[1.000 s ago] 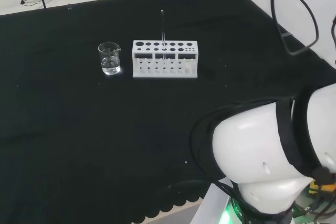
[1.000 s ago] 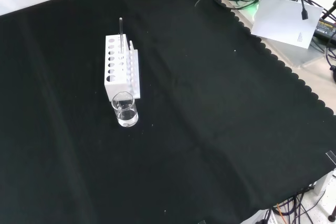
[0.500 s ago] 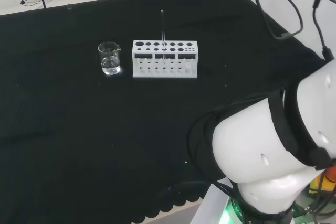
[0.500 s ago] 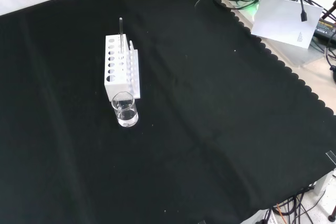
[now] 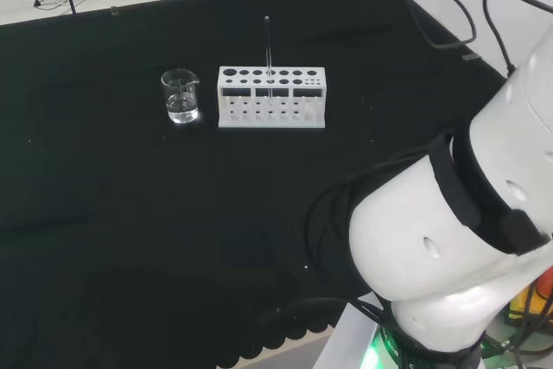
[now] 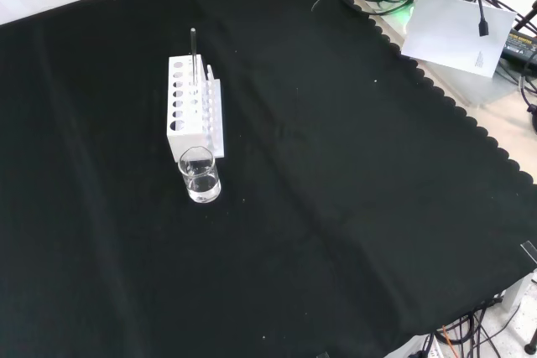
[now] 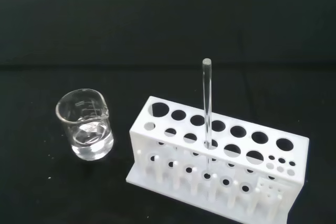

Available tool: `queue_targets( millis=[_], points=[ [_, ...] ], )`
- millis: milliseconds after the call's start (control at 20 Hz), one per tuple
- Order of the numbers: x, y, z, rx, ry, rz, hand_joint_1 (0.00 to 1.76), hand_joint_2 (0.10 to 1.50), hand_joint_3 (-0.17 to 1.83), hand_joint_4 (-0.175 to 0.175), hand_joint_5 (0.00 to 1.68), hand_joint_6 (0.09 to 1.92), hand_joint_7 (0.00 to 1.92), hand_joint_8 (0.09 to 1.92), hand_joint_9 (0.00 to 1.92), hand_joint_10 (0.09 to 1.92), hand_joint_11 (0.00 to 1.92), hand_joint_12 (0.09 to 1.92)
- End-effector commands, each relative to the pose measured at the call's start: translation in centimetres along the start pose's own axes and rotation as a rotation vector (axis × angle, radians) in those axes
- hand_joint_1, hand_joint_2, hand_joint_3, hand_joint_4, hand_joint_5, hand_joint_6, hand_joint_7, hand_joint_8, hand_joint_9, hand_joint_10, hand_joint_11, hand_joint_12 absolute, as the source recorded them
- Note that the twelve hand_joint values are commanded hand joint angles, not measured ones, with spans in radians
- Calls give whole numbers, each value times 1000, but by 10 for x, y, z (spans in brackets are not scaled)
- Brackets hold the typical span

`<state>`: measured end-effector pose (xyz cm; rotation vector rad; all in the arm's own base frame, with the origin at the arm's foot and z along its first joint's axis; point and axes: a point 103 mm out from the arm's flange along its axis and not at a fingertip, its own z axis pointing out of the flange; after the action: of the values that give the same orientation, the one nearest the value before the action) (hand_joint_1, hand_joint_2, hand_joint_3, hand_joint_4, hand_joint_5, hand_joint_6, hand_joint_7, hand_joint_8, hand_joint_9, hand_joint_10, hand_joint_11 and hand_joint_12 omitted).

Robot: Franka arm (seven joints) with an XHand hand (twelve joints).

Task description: Take the glass rod from the white test tube rack.

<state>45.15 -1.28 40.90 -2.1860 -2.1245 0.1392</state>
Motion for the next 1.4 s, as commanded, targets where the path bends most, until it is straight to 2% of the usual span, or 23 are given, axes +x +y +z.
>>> queue_targets(
  millis=[50,550,1000,1100,1400],
  points=[
    [-20,37,13,3,14,13,288,1193,38,-96,0,87,0,87,0,225,0,446],
    [-34,68,42,20,20,17,281,1198,40,-98,0,87,0,87,0,246,0,464],
    [-37,77,74,64,22,22,278,1201,41,-99,0,87,10,87,0,291,0,505],
    [-38,79,80,80,40,29,278,1201,41,-99,0,87,25,87,0,348,0,561],
    [-34,82,96,103,-2,12,279,1203,42,-102,0,87,67,87,0,552,0,789]
  ],
)
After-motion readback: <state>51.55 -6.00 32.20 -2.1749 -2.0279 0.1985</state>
